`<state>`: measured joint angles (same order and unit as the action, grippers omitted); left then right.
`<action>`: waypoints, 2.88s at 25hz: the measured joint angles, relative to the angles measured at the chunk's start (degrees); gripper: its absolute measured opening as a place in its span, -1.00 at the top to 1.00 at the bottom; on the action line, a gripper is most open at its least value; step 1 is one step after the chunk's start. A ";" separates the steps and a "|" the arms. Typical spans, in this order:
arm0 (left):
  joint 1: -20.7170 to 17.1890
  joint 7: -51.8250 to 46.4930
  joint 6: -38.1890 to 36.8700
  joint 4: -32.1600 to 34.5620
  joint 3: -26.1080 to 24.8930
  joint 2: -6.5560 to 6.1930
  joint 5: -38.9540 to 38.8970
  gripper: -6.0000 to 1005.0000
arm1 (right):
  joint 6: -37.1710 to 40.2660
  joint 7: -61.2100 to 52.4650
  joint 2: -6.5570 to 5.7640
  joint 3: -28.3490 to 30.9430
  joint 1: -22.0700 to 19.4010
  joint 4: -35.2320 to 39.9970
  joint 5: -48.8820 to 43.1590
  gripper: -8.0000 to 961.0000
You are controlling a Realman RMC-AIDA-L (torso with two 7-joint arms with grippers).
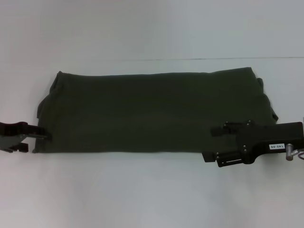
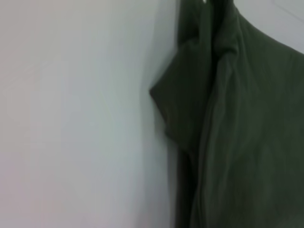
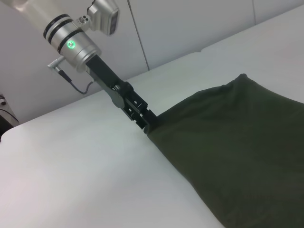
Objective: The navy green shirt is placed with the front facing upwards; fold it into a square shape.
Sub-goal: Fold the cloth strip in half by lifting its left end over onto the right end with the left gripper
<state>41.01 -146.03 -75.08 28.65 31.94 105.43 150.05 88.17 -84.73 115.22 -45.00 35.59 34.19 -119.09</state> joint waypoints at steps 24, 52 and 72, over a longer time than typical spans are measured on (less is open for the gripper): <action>0.80 -0.78 0.20 -0.09 2.17 1.15 0.06 -0.66 | -0.11 0.00 0.00 0.46 -0.69 0.00 0.35 -0.96; 3.37 -0.04 2.14 -0.32 2.62 2.07 -0.47 -0.62 | 0.08 0.09 0.35 0.51 -0.88 0.00 0.40 -0.96; 1.25 3.71 1.42 2.20 2.60 1.96 -0.02 0.77 | -0.02 -0.08 0.53 0.54 -0.85 0.71 0.44 -0.96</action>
<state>42.25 -142.32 -73.66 30.85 34.54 107.39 150.03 88.15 -84.80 115.75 -44.47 34.74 34.89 -118.65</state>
